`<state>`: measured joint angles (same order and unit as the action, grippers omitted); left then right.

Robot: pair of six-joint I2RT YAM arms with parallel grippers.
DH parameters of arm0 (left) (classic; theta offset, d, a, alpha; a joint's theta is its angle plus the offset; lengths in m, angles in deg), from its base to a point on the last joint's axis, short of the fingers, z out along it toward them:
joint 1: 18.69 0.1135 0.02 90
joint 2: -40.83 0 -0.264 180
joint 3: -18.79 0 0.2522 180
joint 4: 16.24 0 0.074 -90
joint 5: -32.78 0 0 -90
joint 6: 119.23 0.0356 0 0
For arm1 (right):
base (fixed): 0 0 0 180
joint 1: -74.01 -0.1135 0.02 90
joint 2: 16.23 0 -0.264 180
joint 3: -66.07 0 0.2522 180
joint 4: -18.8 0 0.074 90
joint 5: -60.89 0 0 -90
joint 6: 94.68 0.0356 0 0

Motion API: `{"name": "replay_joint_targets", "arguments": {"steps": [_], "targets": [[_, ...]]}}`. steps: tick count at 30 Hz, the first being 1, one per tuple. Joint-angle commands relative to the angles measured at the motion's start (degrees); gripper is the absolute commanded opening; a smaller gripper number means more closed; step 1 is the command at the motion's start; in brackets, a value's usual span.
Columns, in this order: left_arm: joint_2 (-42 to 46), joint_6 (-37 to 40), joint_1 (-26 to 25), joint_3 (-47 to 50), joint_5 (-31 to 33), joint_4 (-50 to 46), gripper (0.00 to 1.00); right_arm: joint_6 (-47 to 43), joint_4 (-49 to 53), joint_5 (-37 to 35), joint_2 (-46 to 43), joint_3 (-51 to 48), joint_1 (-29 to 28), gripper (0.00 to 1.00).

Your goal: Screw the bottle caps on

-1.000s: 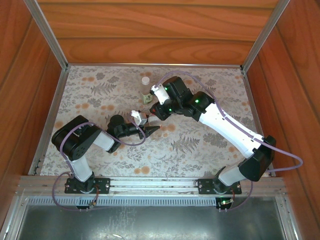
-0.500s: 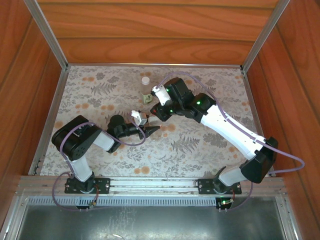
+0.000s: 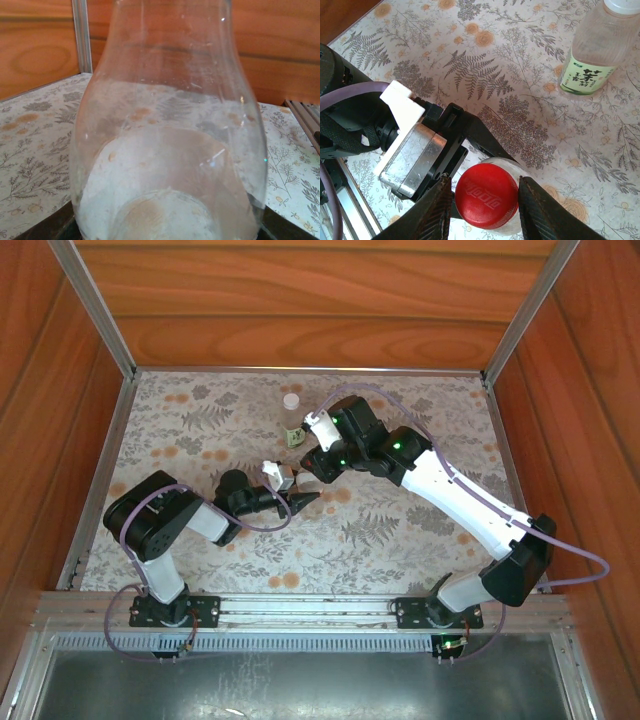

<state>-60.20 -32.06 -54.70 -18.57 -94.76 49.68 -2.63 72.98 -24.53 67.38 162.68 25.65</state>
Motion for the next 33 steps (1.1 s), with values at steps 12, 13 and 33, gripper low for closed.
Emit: {"name": "replay_joint_targets", "arguments": {"steps": [12, 13, 33], "targets": [[-2.76, 0.18, 0.64, 1.73, 0.48, -10.18, 0.57, 1.74, 1.67, -1.99, -0.03, 0.56, -0.20, 0.40], [-2.77, 0.04, 0.56, 1.72, 0.47, -10.18, 0.57, 1.82, 1.66, -1.87, -0.11, 0.56, -0.24, 0.41], [-2.84, 0.02, 0.66, 1.71, 0.36, -10.25, 0.57, 3.34, -1.62, -2.67, -1.08, 1.50, -0.11, 0.62]]}}
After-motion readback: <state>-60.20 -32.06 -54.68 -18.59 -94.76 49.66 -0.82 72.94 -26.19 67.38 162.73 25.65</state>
